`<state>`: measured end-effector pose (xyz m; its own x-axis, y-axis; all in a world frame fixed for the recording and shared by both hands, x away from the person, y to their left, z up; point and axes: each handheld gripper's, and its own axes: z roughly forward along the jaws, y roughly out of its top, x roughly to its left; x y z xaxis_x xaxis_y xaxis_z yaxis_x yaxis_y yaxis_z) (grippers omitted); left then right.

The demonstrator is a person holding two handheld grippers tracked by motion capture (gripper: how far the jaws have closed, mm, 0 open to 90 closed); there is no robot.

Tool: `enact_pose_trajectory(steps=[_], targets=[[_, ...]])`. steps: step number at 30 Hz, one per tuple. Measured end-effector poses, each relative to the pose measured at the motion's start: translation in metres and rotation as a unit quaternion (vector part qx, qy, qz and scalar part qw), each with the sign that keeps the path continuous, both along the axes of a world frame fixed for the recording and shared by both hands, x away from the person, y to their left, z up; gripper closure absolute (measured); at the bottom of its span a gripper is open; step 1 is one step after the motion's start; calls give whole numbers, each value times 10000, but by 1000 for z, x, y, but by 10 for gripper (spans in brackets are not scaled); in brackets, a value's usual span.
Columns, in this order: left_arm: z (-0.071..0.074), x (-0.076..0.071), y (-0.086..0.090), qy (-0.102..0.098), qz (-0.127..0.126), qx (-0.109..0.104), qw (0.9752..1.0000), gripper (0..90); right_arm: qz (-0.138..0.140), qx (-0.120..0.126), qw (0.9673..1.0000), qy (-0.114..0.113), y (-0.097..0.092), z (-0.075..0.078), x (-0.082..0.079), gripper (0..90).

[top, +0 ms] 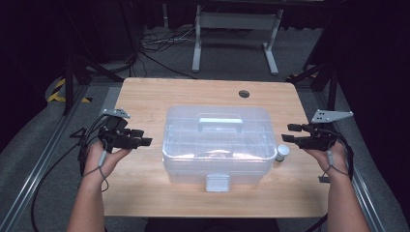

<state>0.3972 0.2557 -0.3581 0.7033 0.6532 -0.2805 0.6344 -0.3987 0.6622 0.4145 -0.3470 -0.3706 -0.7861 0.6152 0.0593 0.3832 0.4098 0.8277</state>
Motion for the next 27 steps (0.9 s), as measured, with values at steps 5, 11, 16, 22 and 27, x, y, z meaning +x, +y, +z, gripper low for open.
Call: enact_pose_trajectory(steps=[5, 11, 16, 22, 27], targets=[[4, -3, -1, -158, 49, 45, 9999, 438, -5, 15, 10000, 47, 1, -2, 2, 444], [8, -3, 6, -127, 462, 14, 9989, 444, 67, -37, 10000, 51, 4, -3, 2, 465], [22, -10, -3, -366, 406, 225, 9983, 425, 79, -8, 10000, 48, 3, -2, 3, 465], [23, -14, -14, -459, 179, 401, 9980, 423, 135, -79, 9998, 73, 7, -2, 3, 477], [34, -17, -14, -634, 361, 75, 9973, 402, 161, -149, 9997, 60, 13, 0, 1, 461]])
